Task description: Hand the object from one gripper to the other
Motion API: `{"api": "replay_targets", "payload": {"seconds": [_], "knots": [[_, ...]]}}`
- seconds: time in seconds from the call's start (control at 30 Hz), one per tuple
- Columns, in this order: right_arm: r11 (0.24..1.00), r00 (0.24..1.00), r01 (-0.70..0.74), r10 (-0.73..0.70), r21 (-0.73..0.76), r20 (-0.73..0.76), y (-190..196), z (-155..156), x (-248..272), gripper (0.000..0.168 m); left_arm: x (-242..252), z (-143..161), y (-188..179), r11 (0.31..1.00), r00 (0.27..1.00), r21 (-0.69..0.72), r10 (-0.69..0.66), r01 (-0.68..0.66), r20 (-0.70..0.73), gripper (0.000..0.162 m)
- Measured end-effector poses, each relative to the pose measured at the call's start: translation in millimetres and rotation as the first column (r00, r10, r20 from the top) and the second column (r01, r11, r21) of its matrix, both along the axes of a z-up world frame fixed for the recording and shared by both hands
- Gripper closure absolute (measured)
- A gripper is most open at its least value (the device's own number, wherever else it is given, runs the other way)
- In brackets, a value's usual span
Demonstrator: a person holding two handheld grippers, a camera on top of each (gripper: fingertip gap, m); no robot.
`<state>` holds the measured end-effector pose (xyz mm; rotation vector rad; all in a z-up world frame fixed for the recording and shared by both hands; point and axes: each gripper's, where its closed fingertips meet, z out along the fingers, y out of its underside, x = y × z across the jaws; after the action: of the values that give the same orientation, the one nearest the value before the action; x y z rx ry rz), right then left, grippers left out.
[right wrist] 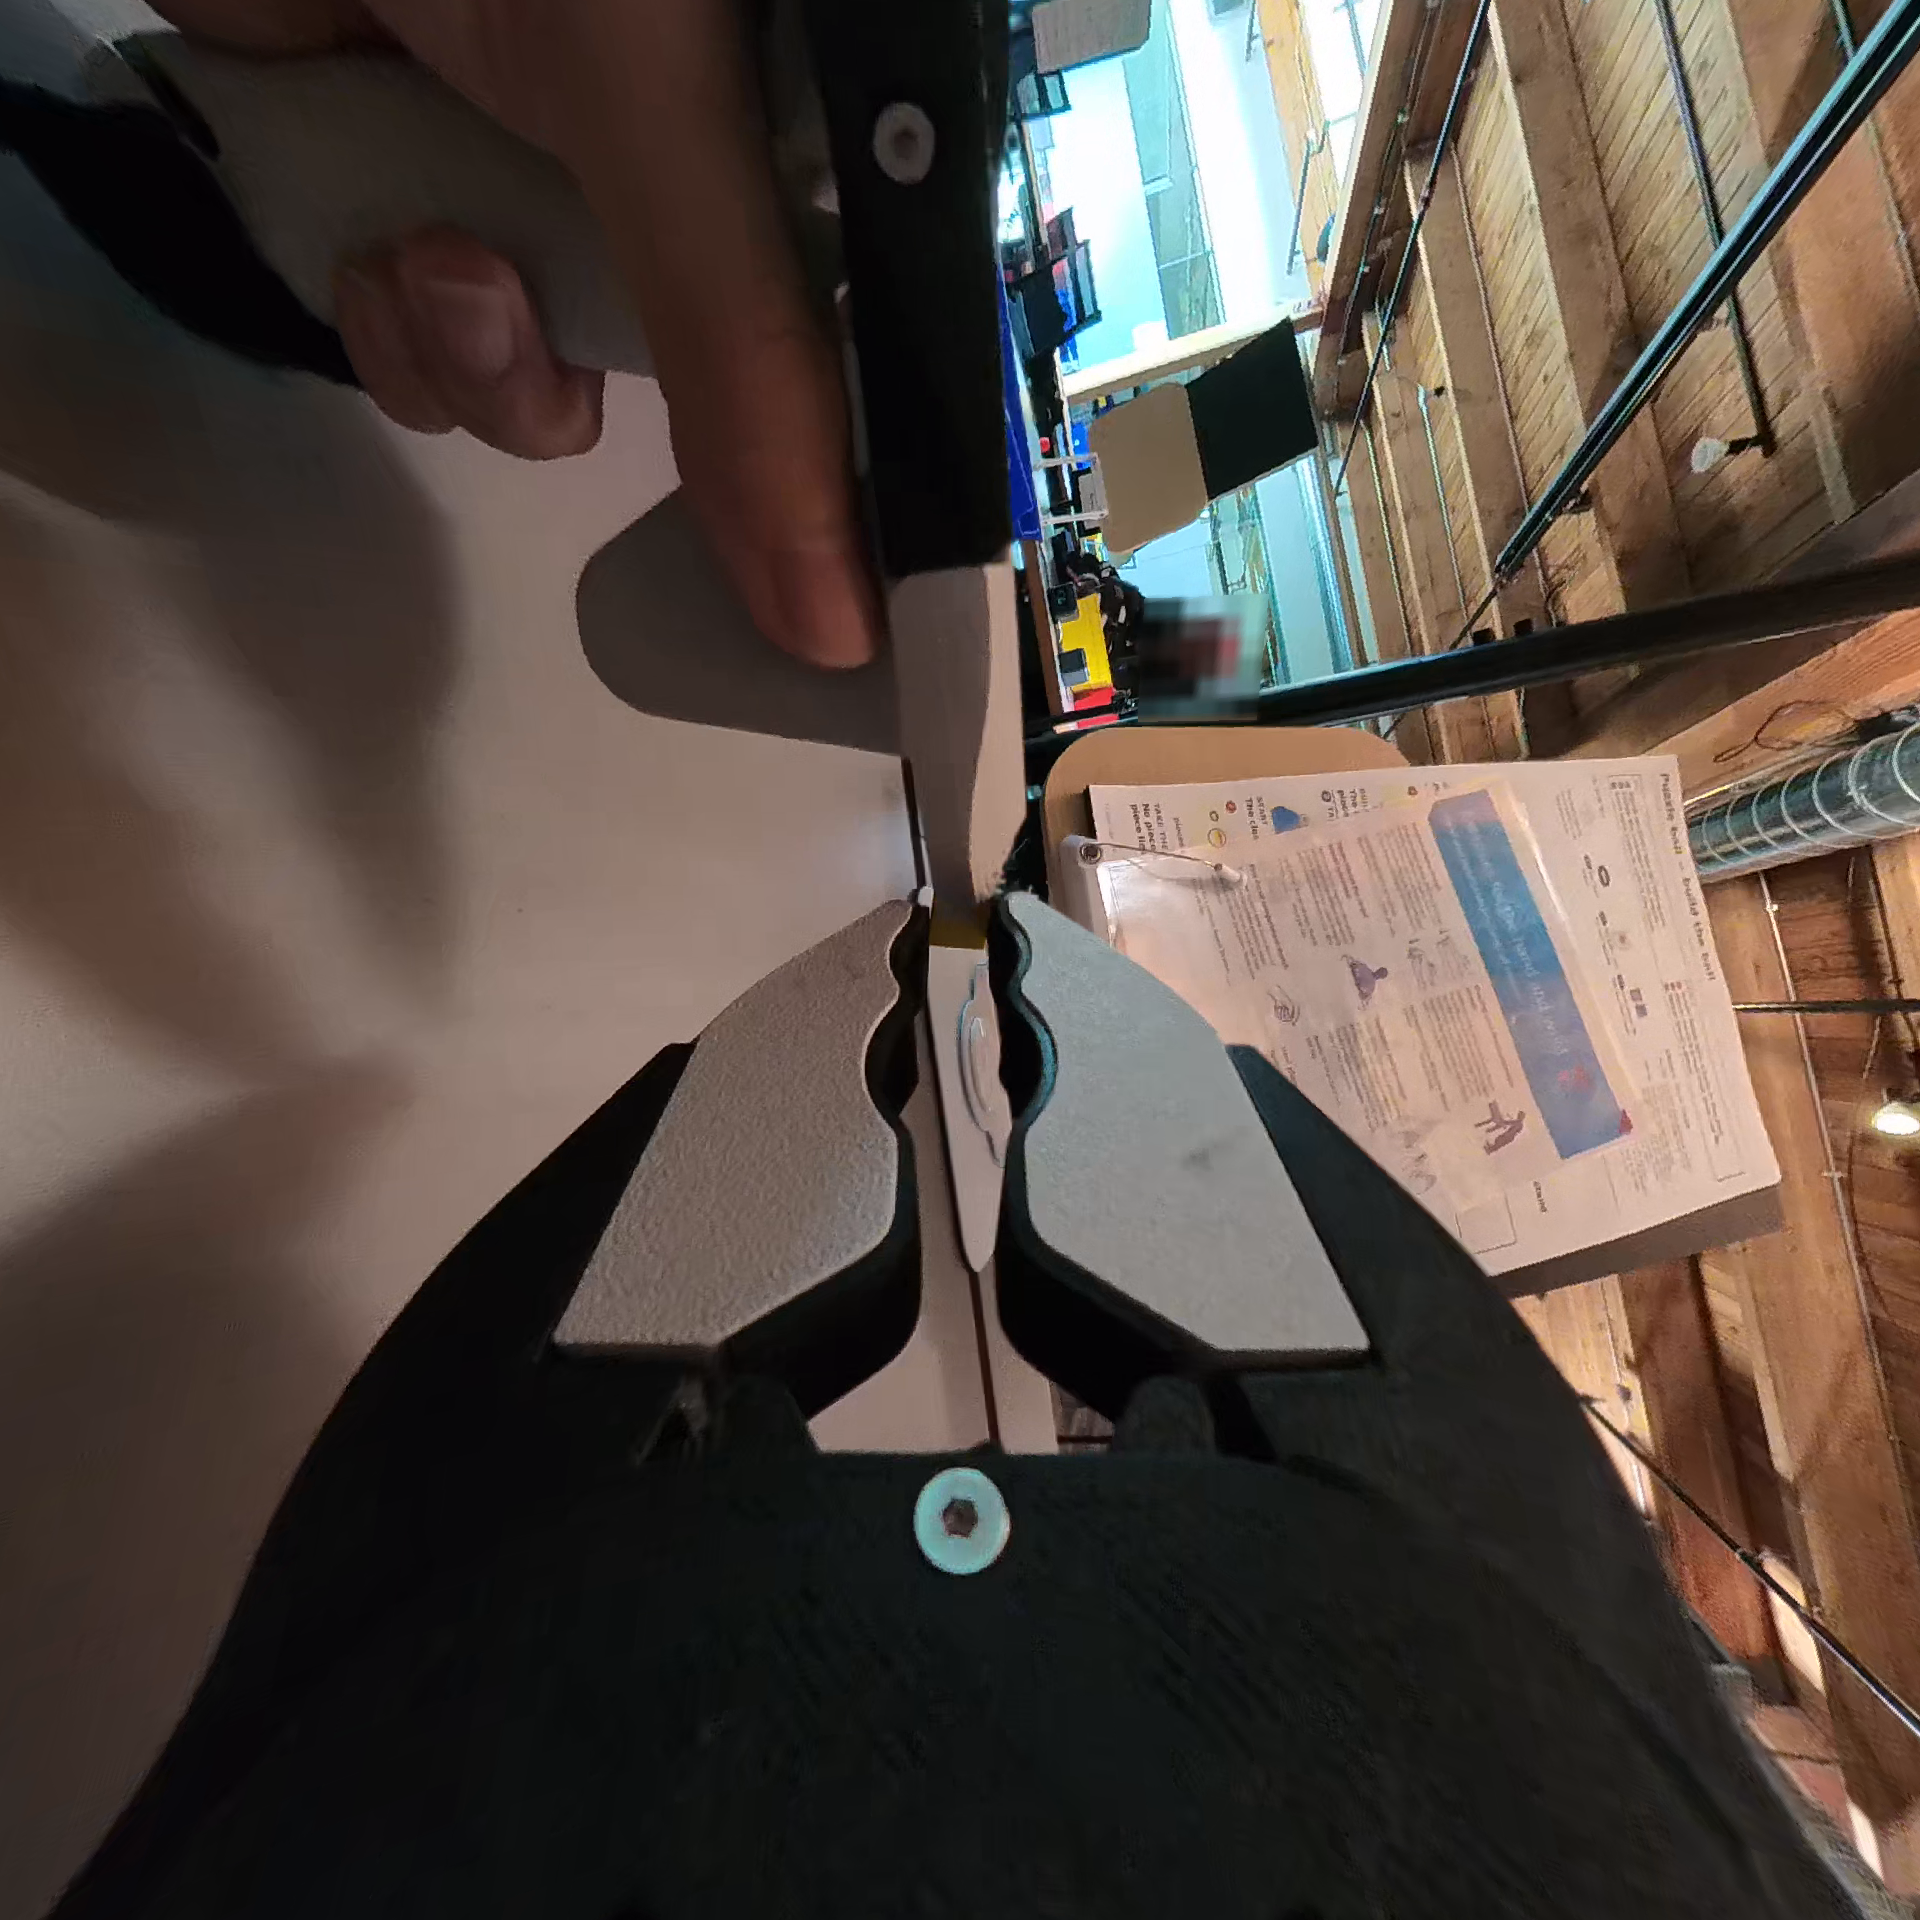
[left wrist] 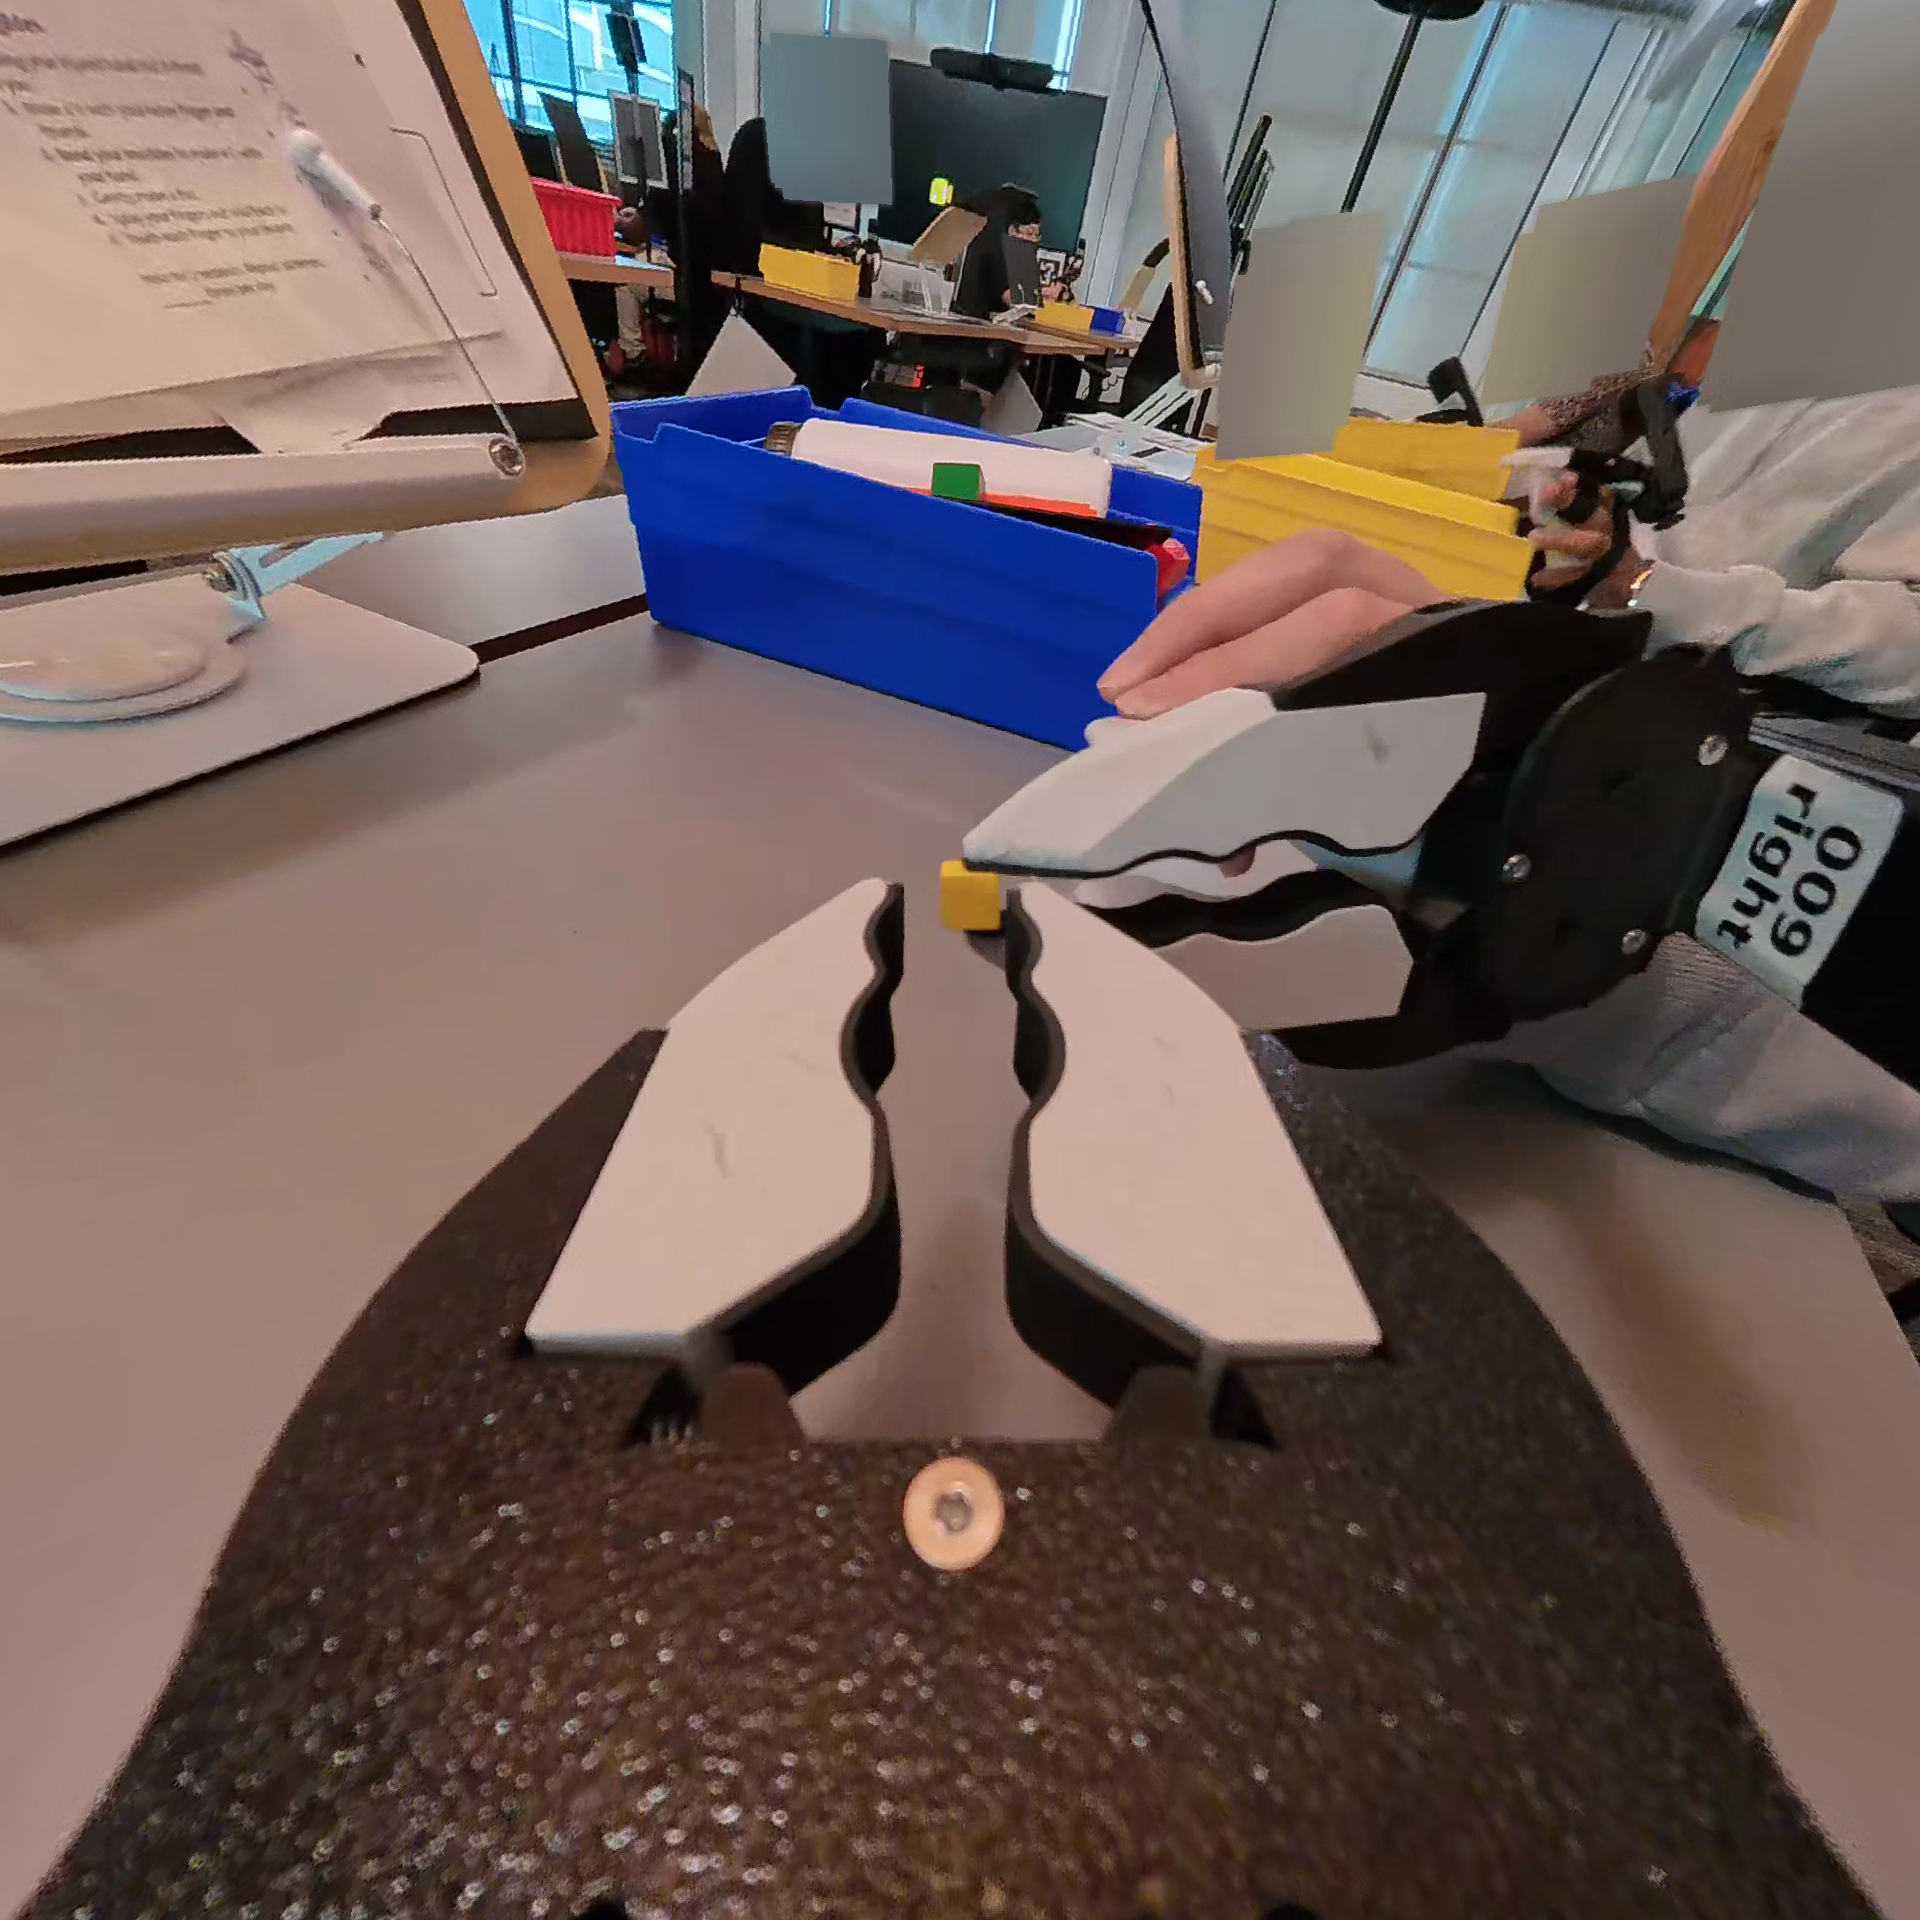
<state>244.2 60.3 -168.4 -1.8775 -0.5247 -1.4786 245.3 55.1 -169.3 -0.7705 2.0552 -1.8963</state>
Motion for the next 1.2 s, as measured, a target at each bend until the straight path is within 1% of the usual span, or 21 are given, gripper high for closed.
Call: {"api": "replay_targets", "payload": {"seconds": [0.13, 0.23, 0.3, 0.33, 0.37, 0.4, 0.43, 0.47, 0.5, 0.53, 0.57, 0.6, 0.63, 0.67, 0.7, 0.73, 0.8, 0.87, 1.0, 1.1, 1.2], "knots": [[1.0, 1.0, -0.002, 0.002, 0.003, 0.013, 0, 2, -1, 0.158, -2, 0, -2, 1.0, 1.0, 0.006, -0.017, 0.017, 0.004, 0.15], [1.0, 1.0, -0.003, 0.003, 0.027, -0.024, 0, 2, -1, 0.157, -2, -1, -3, 1.0, 1.0, 0.018, -0.018, 0.018, 0.005, 0.152], [0.994, 0.994, -0.024, 0.035, 0.107, -0.105, 1, 3, -2, 0.157, -3, 1, -2, 0.999, 0.999, -0.001, -0.035, 0.035, 0.004, 0.152], [0.984, 0.979, -0.04, 0.073, 0.175, -0.188, 2, 4, -4, 0.156, -4, 2, -1, 0.999, 0.999, -0.015, -0.048, 0.048, 0.009, 0.152], [0.963, 0.946, -0.047, 0.128, 0.264, -0.299, 2, 5, -6, 0.153, -5, 4, 0, 0.998, 0.998, -0.03, -0.06, 0.061, 0.027, 0.152], [0.931, 0.882, -0.051, 0.211, 0.36, -0.421, 2, 7, -8, 0.143, -6, 9, 1, 0.996, 0.996, -0.053, -0.075, 0.078, 0.056, 0.152], [0.887, 0.783, -0.03, 0.308, 0.461, -0.54, 3, 10, -10, 0.131, -9, 15, 3, 0.991, 0.992, -0.084, -0.094, 0.102, 0.088, 0.152], [0.831, 0.652, 0.013, 0.415, 0.557, -0.634, 2, 15, -11, 0.126, -12, 21, 4, 0.985, 0.986, -0.116, -0.115, 0.129, 0.122, 0.152], [0.767, 0.483, 0.055, 0.54, 0.639, -0.689, 2, 21, -16, 0.126, -15, 28, 6, 0.978, 0.978, -0.145, -0.129, 0.153, 0.162, 0.152], [0.696, 0.294, 0.11, 0.659, 0.709, -0.693, 0, 28, -20, 0.125, -19, 34, 8, 0.971, 0.969, -0.165, -0.14, 0.175, 0.203, 0.152], [0.626, 0.112, 0.183, 0.753, 0.758, -0.648, -2, 36, -23, 0.125, -22, 39, 9, 0.965, 0.957, -0.175, -0.151, 0.197, 0.247, 0.152], [0.564, -0.046, 0.259, 0.818, 0.784, -0.573, -5, 43, -23, 0.126, -26, 43, 10, 0.96, 0.943, -0.177, -0.159, 0.216, 0.291, 0.152], [0.521, -0.179, 0.318, 0.854, 0.792, -0.489, -8, 48, -25, 0.127, -29, 45, 11, 0.958, 0.929, -0.174, -0.163, 0.23, 0.331, 0.152], [0.502, -0.283, 0.359, 0.862, 0.787, -0.421, -9, 50, -27, 0.13, -32, 47, 10, 0.956, 0.915, -0.164, -0.169, 0.242, 0.365, 0.152], [0.503, -0.353, 0.385, 0.855, 0.774, -0.38, -7, 50, -30, 0.131, -35, 48, 9, 0.955, 0.9, -0.149, -0.178, 0.255, 0.398, 0.152], [0.511, -0.394, 0.393, 0.845, 0.764, -0.363, -5, 48, -33, 0.13, -38, 48, 7, 0.957, 0.885, -0.128, -0.184, 0.261, 0.427, 0.152], [0.556, -0.437, 0.372, 0.811, 0.744, -0.388, 2, 42, -42, 0.129, -42, 45, 2, 0.962, 0.864, -0.071, -0.202, 0.263, 0.461, 0.152], [0.58, -0.448, 0.334, 0.791, 0.743, -0.417, 6, 40, -50, 0.133, -43, 41, -2, 0.965, 0.852, -0.029, -0.216, 0.261, 0.476, 0.152], [0.569, -0.444, 0.335, 0.798, 0.751, -0.406, 4, 42, -49, 0.149, -44, 39, -4, 0.968, 0.843, -0.002, -0.216, 0.25, 0.492, 0.152], [0.559, -0.452, 0.351, 0.804, 0.752, -0.387, 1, 43, -46, 0.154, -41, 37, -3, 0.975, 0.838, 0.02, -0.2, 0.221, 0.508, 0.152], [0.571, -0.448, 0.331, 0.796, 0.752, -0.407, 1, 42, -46, 0.155, -40, 36, -3, 0.979, 0.822, 0.048, -0.191, 0.197, 0.537, 0.152]]}}
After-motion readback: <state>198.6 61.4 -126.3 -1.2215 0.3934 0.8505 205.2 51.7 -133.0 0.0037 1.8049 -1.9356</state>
